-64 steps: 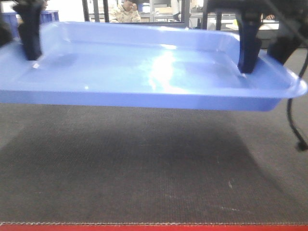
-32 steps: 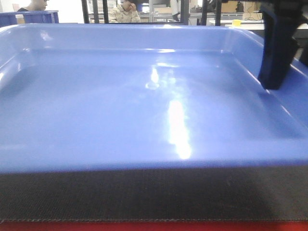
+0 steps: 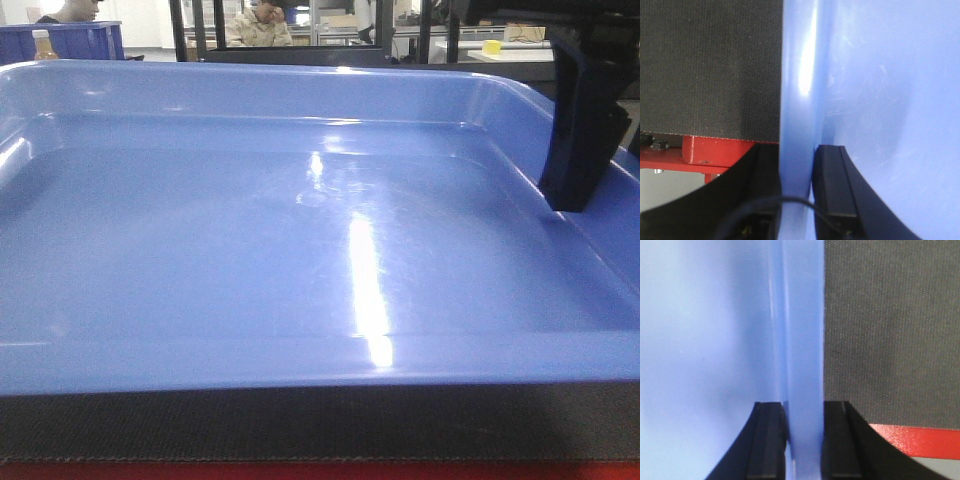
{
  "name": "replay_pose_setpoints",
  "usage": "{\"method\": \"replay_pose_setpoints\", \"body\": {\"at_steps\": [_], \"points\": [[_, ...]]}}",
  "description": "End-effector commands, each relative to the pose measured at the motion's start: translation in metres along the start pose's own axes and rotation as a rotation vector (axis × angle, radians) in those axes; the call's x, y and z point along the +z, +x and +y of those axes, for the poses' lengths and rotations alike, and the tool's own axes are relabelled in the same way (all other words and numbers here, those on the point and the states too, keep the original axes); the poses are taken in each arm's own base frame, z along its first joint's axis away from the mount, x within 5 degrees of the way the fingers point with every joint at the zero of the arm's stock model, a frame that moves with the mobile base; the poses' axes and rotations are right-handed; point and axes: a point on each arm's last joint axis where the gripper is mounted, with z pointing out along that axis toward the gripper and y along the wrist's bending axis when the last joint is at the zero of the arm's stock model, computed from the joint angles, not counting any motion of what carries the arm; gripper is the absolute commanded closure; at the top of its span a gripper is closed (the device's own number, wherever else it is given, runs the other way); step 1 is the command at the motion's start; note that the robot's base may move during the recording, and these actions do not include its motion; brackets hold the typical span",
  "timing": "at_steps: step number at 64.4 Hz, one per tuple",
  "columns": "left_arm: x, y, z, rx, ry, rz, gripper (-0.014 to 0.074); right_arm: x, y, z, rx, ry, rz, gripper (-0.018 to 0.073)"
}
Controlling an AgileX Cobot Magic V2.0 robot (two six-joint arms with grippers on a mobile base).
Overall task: Grab blue tray and place on right shelf
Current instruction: 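Lift the tray with both grippers and pull it toward the robot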
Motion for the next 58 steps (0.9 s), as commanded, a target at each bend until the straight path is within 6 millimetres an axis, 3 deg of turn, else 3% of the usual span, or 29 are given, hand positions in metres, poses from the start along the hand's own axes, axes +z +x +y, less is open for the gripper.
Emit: {"method": "replay_pose_setpoints", "body": {"at_steps": [1, 58], "points": [[-0.0125, -0.0005, -0.0007, 0.004, 0.029, -0.044, 0.0542, -0.0153, -0.0042, 0.0010, 0.002, -0.044, -0.071, 0.0316], [-0.0125, 0.0006, -0.0014, -0.001, 0.038, -0.032, 0.0542, -0.0153, -0.0041, 0.0009, 0.002, -0.043, -0.070, 0.0316]]}}
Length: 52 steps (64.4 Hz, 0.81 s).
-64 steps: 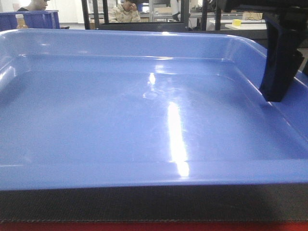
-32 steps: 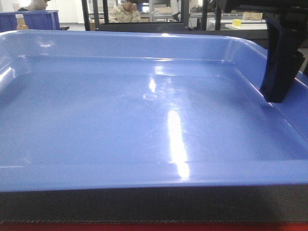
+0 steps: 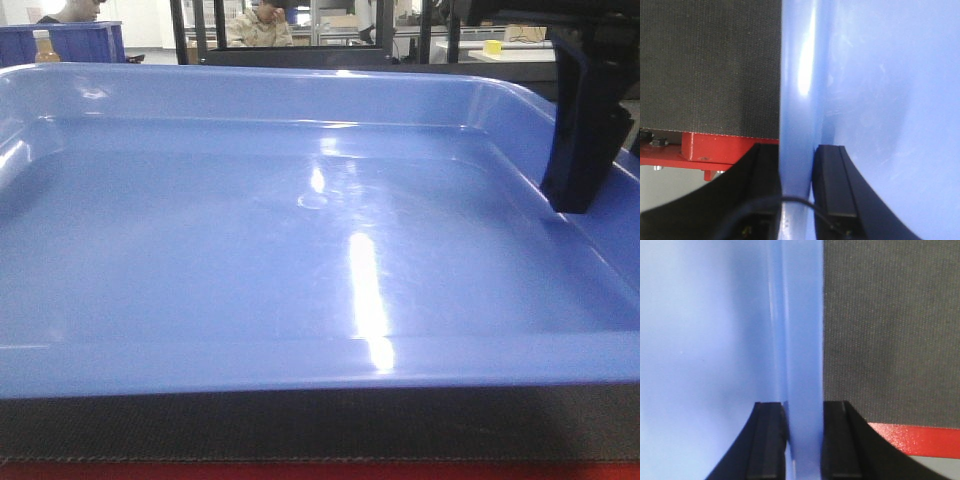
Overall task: Grab blue tray and place on right shelf
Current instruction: 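Lift the tray with both grippers and pull it toward the robot, then hold the tray level in both grippers while the base drives to the shelf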
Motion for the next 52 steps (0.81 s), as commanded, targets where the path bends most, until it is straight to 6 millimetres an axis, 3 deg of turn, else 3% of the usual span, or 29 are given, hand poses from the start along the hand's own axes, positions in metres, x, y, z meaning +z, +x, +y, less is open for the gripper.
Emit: {"method": "replay_pose_setpoints", "body": {"at_steps": [1, 52], "points": [[-0.0124, -0.0001, -0.0012, 0.001, 0.036, -0.041, 0.0542, -0.0153, -0.0042, 0.0010, 0.002, -0.044, -0.072, 0.0316], [-0.0119, 0.0000, -0.0015, 0.000, 0.035, -0.036, 0.0542, -0.0153, -0.0041, 0.0010, 0.002, -0.044, -0.071, 0.0316]]}}
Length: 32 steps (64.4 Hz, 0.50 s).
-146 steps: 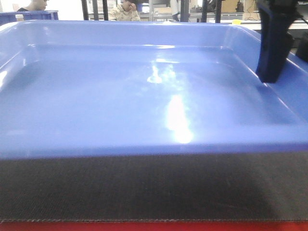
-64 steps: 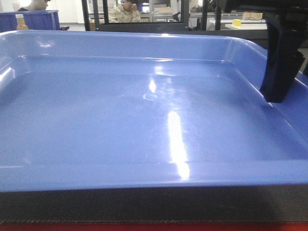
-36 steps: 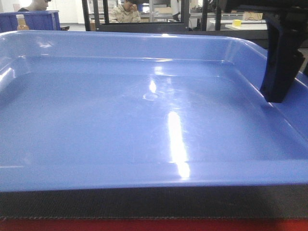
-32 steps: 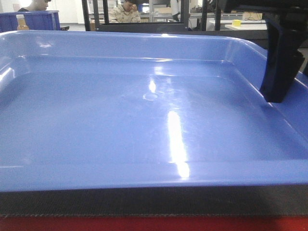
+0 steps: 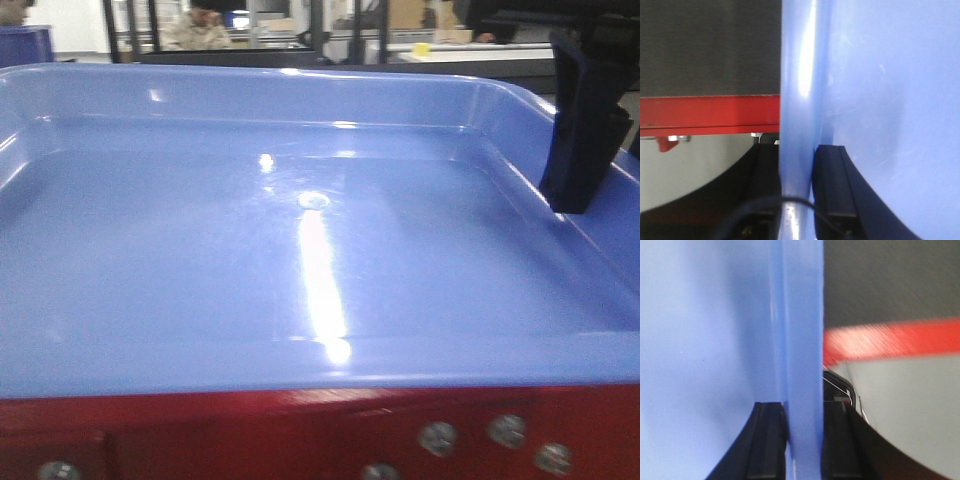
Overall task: Grab blue tray and place on right shelf
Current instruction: 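Hold the tray level in both grippers while the base drives to the shelf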
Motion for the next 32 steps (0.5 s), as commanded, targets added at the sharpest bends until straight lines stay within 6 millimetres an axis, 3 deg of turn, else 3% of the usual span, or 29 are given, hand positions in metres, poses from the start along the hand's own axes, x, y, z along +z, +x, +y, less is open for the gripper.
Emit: {"method": "replay_pose_setpoints", "body": {"at_steps": [1, 32], "points": [[-0.0119, -0.0003, -0.0017, 0.000, 0.038, -0.040, 0.0542, -0.0153, -0.0045, 0.0006, 0.003, -0.042, -0.072, 0.0316], [-0.0121, 0.0025, -0.0051, -0.017, 0.075, -0.009, 0.0542, -0.0153, -0.0043, 0.0004, 0.003, -0.041, -0.071, 0.0316]]}}
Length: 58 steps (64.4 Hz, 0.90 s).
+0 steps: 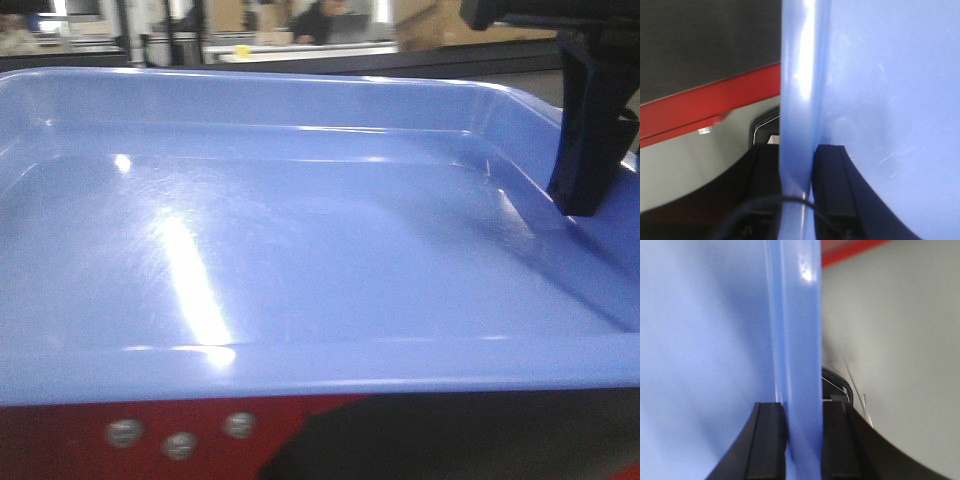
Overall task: Grab blue tray and place on right shelf
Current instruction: 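Hold the tray level in both grippers while the base drives to the shelf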
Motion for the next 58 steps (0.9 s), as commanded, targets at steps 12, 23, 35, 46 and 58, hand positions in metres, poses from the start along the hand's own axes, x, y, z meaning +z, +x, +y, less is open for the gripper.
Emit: {"method": "replay_pose_setpoints", "body": {"at_steps": [12, 23, 35, 46, 58], "points": [[-0.0119, 0.0009, -0.0034, -0.005, 0.054, -0.029, 0.0542, -0.0159, -0.0051, 0.0013, 0.004, -0.050, -0.078, 0.0316], [-0.0119, 0.0009, -0.0034, -0.005, 0.054, -0.029, 0.0542, -0.0159, -0.0051, 0.0013, 0.004, -0.050, -0.078, 0.0316], [-0.0119, 0.0009, -0.0034, -0.005, 0.054, -0.029, 0.0542, -0.0159, -0.0051, 0.0013, 0.004, -0.050, -0.078, 0.0316], [-0.0119, 0.0009, -0.0034, -0.005, 0.054, -0.029, 0.0542, -0.0159, -0.0051, 0.0013, 0.004, -0.050, -0.078, 0.0316], [-0.0119, 0.0009, -0.0034, -0.005, 0.054, -0.029, 0.0542, -0.0159, -0.0051, 0.0013, 0.004, -0.050, -0.078, 0.0316]]}}
